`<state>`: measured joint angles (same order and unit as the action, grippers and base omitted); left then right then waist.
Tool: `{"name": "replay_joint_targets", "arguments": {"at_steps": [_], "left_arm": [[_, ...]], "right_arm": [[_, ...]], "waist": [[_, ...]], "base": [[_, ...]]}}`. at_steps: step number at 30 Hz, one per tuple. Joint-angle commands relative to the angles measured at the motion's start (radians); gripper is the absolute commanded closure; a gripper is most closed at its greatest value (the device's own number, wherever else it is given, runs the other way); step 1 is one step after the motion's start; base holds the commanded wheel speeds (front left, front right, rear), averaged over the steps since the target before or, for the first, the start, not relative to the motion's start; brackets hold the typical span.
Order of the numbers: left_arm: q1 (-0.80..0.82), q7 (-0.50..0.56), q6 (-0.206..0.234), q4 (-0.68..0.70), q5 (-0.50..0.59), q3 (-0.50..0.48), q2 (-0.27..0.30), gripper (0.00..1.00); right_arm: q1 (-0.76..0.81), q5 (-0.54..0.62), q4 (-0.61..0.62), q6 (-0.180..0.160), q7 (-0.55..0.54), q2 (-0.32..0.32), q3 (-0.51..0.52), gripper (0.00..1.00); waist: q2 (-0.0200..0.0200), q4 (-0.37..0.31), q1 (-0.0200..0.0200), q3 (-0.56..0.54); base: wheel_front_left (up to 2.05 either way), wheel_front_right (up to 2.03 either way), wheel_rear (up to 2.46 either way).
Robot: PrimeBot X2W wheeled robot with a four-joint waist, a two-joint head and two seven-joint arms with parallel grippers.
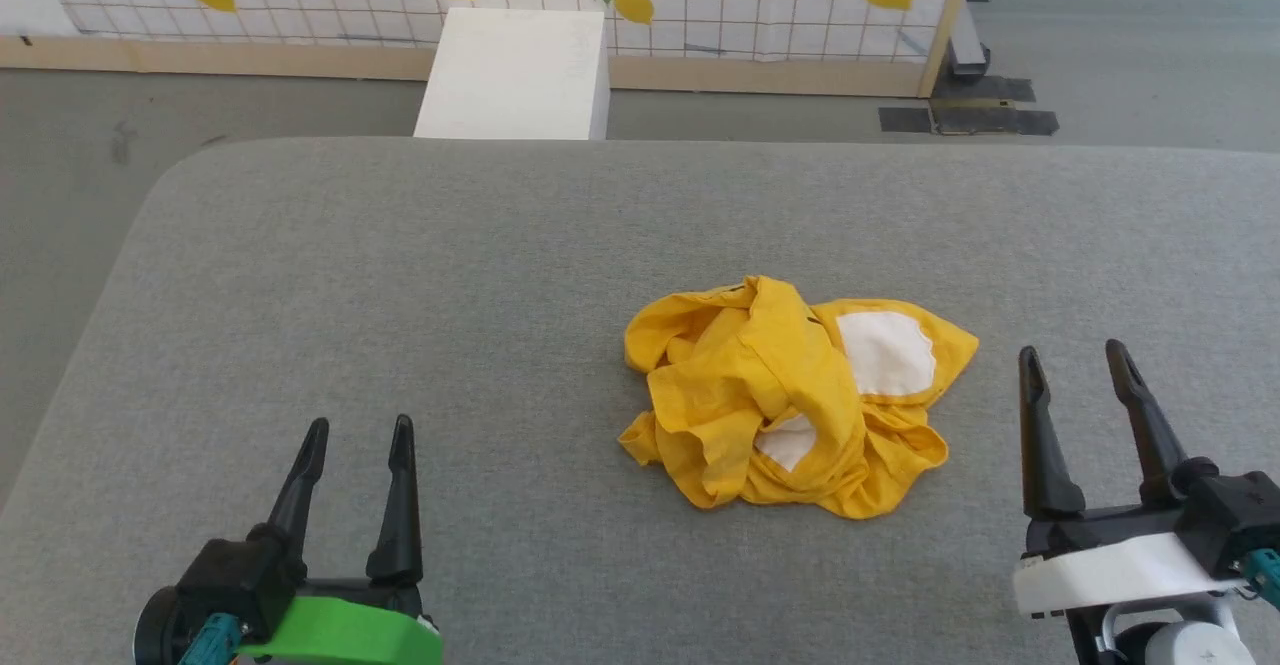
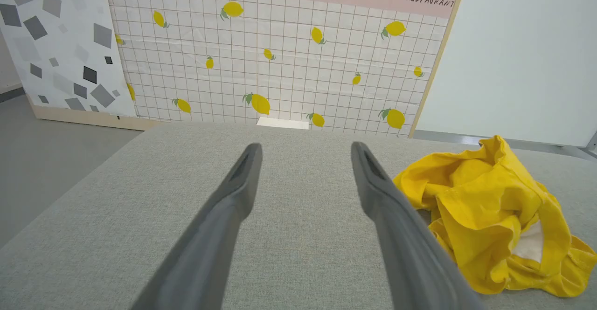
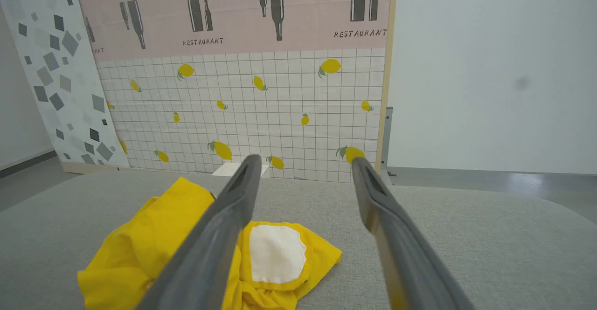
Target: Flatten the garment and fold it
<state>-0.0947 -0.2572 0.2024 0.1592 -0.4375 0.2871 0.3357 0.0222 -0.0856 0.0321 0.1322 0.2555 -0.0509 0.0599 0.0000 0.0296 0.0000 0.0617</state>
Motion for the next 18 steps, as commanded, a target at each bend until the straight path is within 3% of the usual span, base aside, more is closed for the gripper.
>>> {"name": "replay_joint_targets", "arguments": {"at_steps": [1,11,18], "left_arm": [[-0.014,-0.004,-0.018,-0.006,0.019,-0.014,-0.014,0.0],[-0.01,-0.004,-0.128,-0.022,0.076,-0.113,-0.115,0.0],[0.034,-0.004,-0.202,-0.033,0.109,-0.157,-0.173,0.0]], "right_arm": [[-0.009,-0.014,-0.005,-0.002,-0.006,0.001,-0.004,0.0],[-0.269,-0.1,-0.007,-0.002,-0.318,-0.017,-0.024,0.0],[-0.432,-0.133,-0.118,-0.002,-0.547,-0.065,-0.034,0.0]], "waist": [[0.0,0.013,0.0,0.0],[0.0,0.043,0.0,0.081],[0.0,0.07,0.0,0.165]], "base": [[0.0,0.0,0.0],[0.0,0.0,0.0],[0.0,0.0,0.0]]}}
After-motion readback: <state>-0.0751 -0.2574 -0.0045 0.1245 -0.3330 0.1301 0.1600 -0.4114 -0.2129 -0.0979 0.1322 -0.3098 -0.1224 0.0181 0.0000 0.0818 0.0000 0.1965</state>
